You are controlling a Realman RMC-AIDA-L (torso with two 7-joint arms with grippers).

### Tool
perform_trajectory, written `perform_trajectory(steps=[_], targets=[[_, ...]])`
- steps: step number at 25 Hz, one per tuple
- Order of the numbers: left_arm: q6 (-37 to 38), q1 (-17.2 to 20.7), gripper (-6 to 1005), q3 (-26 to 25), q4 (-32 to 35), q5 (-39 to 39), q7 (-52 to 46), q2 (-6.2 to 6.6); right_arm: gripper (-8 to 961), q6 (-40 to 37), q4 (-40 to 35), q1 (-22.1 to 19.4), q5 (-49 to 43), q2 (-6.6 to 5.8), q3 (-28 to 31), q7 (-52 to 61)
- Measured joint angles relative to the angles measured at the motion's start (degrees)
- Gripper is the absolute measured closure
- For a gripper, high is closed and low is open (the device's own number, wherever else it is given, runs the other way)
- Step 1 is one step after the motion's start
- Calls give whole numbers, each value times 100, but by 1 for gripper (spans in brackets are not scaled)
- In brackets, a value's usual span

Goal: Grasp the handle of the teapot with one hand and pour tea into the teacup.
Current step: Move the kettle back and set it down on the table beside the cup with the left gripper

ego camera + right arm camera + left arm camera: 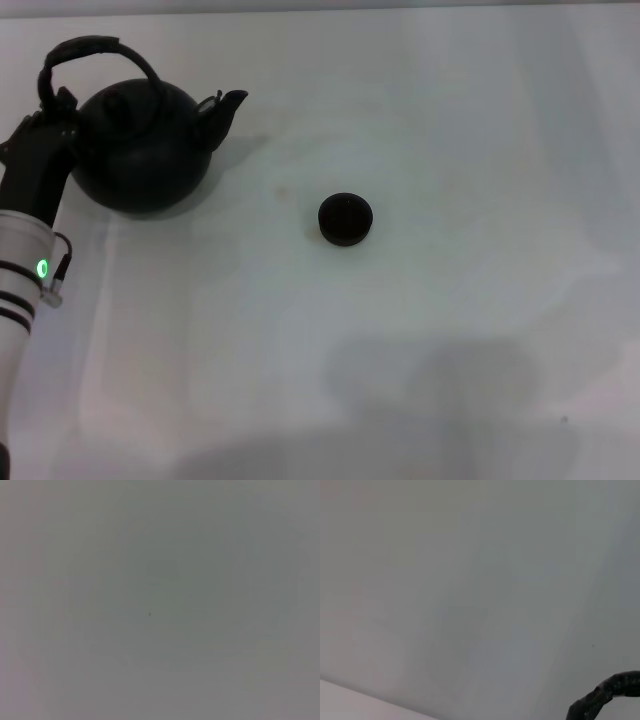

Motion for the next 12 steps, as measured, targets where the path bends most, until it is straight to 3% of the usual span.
perform_trajectory(steps=[12], targets=[[-187,-120,883,37,-62,92,9,10,111,-17,0,20,1,0,28,-10]])
